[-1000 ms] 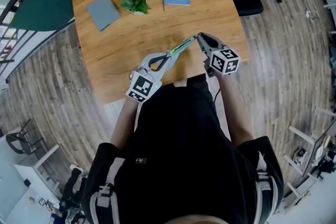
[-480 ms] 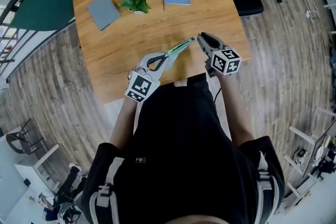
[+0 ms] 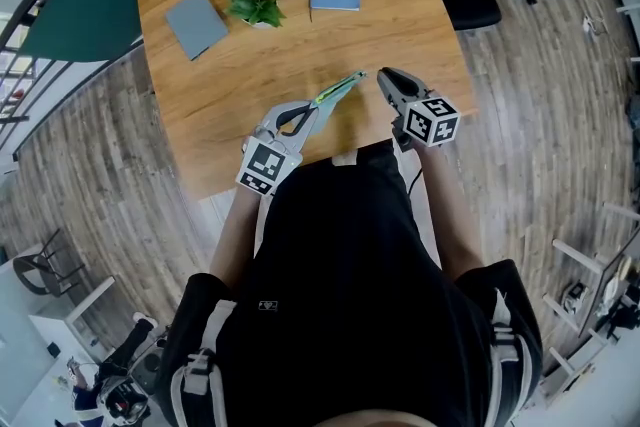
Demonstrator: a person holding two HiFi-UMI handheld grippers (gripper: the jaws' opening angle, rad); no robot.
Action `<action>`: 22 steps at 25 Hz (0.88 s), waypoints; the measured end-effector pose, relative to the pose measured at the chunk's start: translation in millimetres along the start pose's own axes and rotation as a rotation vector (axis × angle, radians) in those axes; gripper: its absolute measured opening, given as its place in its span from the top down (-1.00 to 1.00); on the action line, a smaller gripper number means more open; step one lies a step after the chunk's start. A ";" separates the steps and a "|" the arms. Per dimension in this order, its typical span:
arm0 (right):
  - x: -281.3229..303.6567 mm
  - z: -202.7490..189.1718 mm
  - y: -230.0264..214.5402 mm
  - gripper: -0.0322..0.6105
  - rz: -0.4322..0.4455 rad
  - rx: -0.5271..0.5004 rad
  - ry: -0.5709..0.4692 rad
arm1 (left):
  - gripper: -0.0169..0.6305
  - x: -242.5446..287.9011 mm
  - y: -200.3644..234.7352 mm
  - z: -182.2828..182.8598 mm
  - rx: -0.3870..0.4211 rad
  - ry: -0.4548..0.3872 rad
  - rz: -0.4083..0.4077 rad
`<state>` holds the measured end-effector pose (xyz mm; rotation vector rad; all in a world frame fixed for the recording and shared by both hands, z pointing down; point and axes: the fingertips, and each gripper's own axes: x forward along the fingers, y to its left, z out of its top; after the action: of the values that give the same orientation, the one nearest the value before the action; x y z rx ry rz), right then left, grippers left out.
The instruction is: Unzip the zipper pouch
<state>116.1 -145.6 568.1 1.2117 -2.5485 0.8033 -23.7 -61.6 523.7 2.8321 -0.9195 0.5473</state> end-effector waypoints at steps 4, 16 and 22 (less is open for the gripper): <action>-2.0 -3.9 1.1 0.82 -0.002 -0.009 0.005 | 0.93 0.5 0.2 -2.3 -0.017 0.001 -0.005; -2.6 -18.6 8.6 0.89 0.002 -0.049 0.037 | 0.93 -0.5 6.6 -13.1 -0.057 0.013 0.015; -2.0 -24.9 16.1 0.89 0.008 -0.086 0.051 | 0.93 -1.5 12.9 -17.3 -0.065 0.021 0.033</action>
<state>103.9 -122.2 581.8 1.1414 -2.5208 0.7092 -37.6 -67.5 539.2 2.7534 -0.9632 0.5400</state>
